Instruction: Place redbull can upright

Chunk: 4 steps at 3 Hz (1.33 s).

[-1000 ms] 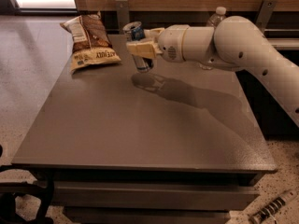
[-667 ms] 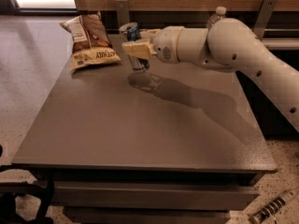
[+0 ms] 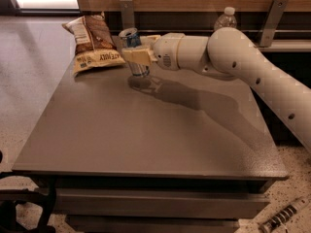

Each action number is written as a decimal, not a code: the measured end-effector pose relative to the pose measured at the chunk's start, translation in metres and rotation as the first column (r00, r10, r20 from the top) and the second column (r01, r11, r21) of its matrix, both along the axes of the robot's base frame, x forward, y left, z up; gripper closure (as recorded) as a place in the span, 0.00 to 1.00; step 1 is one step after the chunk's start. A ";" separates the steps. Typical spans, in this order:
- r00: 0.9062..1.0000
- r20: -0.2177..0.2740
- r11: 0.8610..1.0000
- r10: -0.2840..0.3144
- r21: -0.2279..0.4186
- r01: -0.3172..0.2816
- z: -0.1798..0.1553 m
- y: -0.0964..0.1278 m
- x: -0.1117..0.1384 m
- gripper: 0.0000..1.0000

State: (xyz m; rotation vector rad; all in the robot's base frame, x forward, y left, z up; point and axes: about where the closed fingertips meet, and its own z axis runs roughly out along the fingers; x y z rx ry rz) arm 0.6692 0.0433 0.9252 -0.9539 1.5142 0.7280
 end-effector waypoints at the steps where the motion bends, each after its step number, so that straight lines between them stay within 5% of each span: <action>1: 0.999 0.030 1.000 0.012 0.005 -0.012 -0.010 -0.002 0.003 1.00; 4: 0.996 0.060 0.998 -0.059 0.011 0.058 -0.043 -0.045 -0.001 0.99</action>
Offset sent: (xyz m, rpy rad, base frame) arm 0.0054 -0.0270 -0.0306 -0.0034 -0.0896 -0.0103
